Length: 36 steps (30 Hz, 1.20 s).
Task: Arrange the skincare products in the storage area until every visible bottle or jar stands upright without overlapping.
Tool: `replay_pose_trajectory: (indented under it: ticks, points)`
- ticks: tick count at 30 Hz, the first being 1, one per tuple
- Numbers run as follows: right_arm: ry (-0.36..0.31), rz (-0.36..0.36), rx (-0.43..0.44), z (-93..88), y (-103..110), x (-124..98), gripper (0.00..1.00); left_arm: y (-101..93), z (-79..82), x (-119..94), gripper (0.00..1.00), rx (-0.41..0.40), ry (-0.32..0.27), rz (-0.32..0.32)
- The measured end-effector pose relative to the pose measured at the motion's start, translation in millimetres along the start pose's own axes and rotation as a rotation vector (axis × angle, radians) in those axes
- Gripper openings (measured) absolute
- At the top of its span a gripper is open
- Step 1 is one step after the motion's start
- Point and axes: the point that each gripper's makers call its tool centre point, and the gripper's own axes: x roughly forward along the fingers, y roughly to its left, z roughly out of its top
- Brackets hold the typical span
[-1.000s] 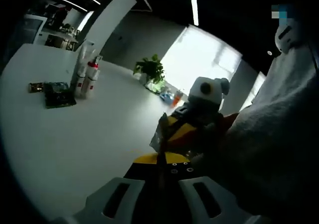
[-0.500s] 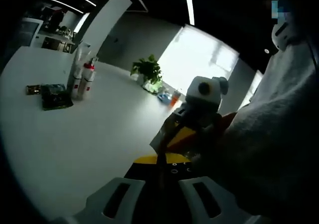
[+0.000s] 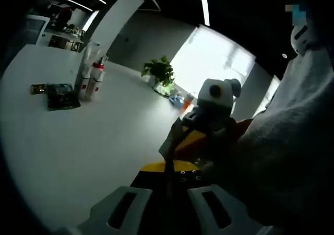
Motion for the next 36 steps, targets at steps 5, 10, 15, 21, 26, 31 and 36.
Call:
replay_pose_trajectory:
  ticks: [5,10,15,21,26,31,36]
  points:
    - [0.002,-0.028,-0.014,-0.3,-3,0,0.0,-0.3,-0.7,1,0.0,-0.002,0.001,0.008]
    - [-0.01,-0.052,-0.004,1.5,-9,0,0.0,2.1,-0.1,0,0.0,-0.016,-0.001,0.015]
    - [-0.011,-0.053,-0.024,1.6,-8,0,0.0,2.2,-0.6,1,0.0,-0.036,0.002,0.021]
    - [-0.03,-0.05,-0.015,5.1,-9,0,0.0,6.2,6.1,-2,0.0,-0.142,-0.029,0.024]
    - [-0.037,-0.04,-0.021,6.1,-6,-1,0.0,10.1,12.4,-6,0.0,-0.246,-0.066,0.021]
    - [-0.03,-0.037,-0.006,4.6,-6,0,0.0,10.7,15.7,-8,0.0,-0.258,-0.087,0.019]
    - [-0.056,-0.026,0.043,9.5,-9,-4,0.0,8.2,16.2,-6,0.0,-0.249,-0.094,-0.002]
